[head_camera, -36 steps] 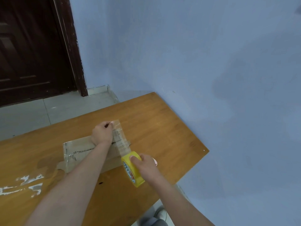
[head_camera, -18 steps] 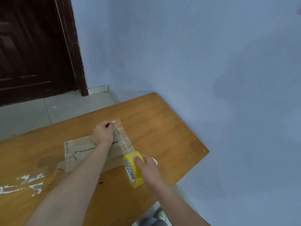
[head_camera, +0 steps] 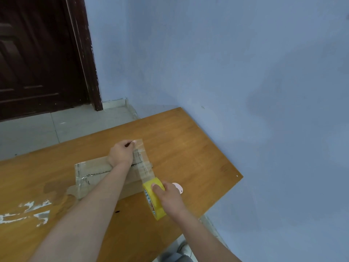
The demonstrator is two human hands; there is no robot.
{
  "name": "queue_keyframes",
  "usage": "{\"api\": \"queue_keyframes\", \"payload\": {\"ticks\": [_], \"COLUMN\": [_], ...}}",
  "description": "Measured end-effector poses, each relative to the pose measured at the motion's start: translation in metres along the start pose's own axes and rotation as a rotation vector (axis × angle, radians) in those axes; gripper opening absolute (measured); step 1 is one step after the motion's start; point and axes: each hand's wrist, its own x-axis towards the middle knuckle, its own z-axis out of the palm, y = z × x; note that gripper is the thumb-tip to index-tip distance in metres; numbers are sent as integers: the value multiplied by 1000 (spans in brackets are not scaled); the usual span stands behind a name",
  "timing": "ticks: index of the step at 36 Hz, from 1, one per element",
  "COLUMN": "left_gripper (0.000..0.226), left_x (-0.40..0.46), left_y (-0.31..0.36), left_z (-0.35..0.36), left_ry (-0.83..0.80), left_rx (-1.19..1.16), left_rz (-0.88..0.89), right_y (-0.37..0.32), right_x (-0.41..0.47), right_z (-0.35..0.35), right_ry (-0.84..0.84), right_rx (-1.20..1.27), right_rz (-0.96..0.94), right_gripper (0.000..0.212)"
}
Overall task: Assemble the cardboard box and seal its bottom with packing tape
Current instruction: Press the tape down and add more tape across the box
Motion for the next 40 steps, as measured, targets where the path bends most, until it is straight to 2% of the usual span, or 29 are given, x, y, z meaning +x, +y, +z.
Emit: {"api": "queue_keyframes", "payload": {"ticks": [2,4,5,9,17,20,21,27,40], "left_gripper": [26,26,27,28,27,27,27,27,26], "left_x": [0,0,0,-1,0,1,2,6,7], "left_y": [1,2,2,3,4,5,5,7,9], "left_z": [1,1,1,2,3,3,3,3,9], "left_ry": [1,2,2,8,23,27,27,16,25], "left_rx": [0,11,14,36,54,61,57,25,29], "left_rz": [-5,-5,-6,-15,-26,-25,-28,-65,-89], "right_y": [-1,1,3,5,10,9,9,11,18], "right_x": [0,3,6,12,19,19,20,25,31], "right_z": [-1,-1,0,-1,0,1,1,4,5], "right_ry": [-2,-24,-21,-21,-10,0,3,-20,2], "right_rx": [-2,3,7,9,-20,-42,-46,32,55], "right_rz": [-11,-19,-21,-4,-29,-13,-14,-19,-6], "right_gripper": [30,9,6,11,7,37,39,9,12]}}
